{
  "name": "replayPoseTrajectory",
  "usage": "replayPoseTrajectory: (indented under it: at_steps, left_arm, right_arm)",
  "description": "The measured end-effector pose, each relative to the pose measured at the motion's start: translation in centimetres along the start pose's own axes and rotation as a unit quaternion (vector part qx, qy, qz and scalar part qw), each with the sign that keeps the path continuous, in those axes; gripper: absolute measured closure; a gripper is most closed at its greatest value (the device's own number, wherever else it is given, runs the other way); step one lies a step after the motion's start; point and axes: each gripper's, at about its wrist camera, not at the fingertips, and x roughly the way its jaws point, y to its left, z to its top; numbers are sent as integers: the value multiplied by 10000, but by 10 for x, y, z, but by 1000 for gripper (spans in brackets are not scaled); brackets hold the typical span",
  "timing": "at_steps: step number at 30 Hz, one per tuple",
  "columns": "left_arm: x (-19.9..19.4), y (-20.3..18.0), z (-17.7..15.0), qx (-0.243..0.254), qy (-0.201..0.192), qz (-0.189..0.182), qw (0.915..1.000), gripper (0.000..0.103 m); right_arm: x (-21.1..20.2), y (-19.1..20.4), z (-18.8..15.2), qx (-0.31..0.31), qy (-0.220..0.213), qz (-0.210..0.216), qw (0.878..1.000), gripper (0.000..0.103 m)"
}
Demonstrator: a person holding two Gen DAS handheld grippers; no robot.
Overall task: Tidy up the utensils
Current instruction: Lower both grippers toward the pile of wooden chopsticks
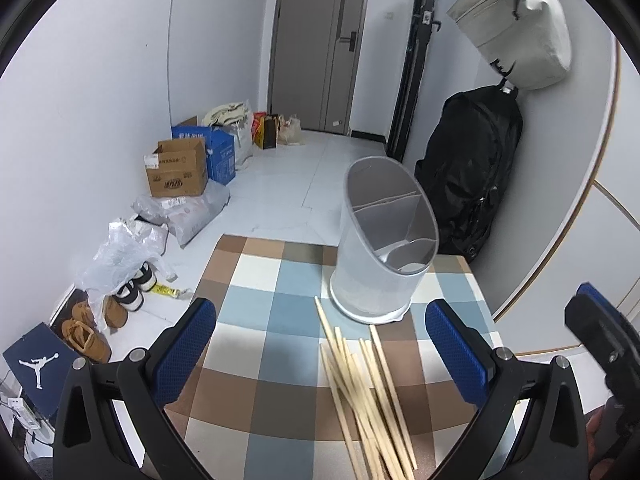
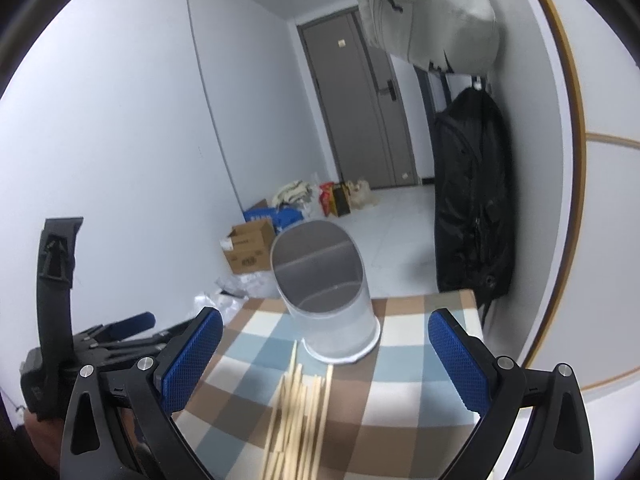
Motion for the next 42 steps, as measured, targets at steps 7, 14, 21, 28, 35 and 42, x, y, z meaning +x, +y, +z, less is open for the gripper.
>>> replayPoseTrajectory:
  at_steps: [7, 14, 21, 28, 35, 42]
  left_arm:
    - [18, 33, 4, -392, 298, 134, 9987, 1]
    - [38, 65, 4, -725, 654, 275, 9948, 2]
    - [49, 89, 4, -955, 894, 315, 9909, 2]
    - [53, 118, 4, -1378, 1013, 304, 9848, 2]
    - [51, 140, 5, -1698, 989, 267, 9801, 2]
    - [47, 150, 6, -1786, 921, 212, 9794, 2]
  right_arm:
    - [33, -3, -13, -37, 770, 119, 9970, 7]
    - [85, -1, -34, -71, 1802, 352, 9830, 32]
    - [128, 21, -55, -256, 2639, 702, 9617, 45]
    - [172, 62, -49, -694, 2812, 784, 9539, 55]
    - [225, 87, -60, -1204, 3153, 211, 9411, 63]
    - [249, 92, -72, -1511, 3387, -449, 9276, 74]
